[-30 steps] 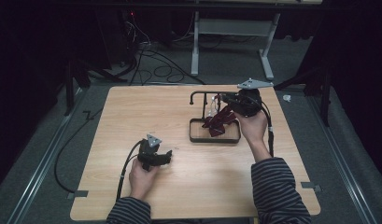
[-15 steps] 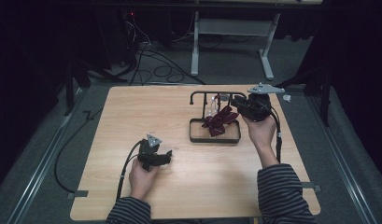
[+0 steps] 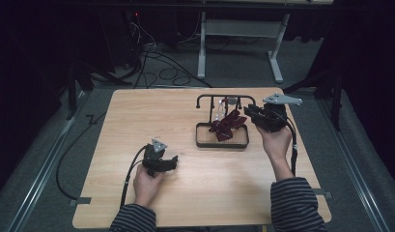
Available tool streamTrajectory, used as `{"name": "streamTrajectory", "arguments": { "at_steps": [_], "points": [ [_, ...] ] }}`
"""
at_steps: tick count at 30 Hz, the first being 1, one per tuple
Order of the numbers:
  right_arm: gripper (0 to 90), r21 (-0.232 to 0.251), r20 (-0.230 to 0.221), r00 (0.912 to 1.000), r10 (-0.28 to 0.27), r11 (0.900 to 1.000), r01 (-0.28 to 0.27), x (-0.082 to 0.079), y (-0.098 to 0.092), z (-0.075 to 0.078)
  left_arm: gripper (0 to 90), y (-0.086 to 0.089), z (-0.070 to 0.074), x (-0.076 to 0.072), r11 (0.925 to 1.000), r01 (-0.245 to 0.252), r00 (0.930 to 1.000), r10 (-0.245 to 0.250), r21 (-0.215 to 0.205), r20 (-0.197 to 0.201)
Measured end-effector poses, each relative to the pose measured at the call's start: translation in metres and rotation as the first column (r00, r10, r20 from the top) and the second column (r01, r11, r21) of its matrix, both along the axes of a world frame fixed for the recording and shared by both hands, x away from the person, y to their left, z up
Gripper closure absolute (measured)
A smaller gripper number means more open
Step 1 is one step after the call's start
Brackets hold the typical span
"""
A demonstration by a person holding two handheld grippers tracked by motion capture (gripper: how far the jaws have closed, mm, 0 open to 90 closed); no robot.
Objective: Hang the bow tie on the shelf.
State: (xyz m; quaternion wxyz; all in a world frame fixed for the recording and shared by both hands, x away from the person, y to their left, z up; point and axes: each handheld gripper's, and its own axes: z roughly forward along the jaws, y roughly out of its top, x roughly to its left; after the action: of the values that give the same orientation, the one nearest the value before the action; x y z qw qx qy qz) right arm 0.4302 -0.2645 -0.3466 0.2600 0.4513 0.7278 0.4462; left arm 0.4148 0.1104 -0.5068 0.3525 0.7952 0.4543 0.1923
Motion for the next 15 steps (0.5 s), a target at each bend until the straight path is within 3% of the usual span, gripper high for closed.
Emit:
{"name": "streamTrajectory", "arguments": {
  "at_steps": [15],
  "points": [
    [72.8, 0.020, -0.002, 1.0000, -0.007, 1.000, 0.007, -0.014, -0.011, -0.008, 23.5, 0.000, 0.000, 0.000, 1.0000, 0.001, 1.0000, -0.001, 0.000, -0.001]
  ]
}}
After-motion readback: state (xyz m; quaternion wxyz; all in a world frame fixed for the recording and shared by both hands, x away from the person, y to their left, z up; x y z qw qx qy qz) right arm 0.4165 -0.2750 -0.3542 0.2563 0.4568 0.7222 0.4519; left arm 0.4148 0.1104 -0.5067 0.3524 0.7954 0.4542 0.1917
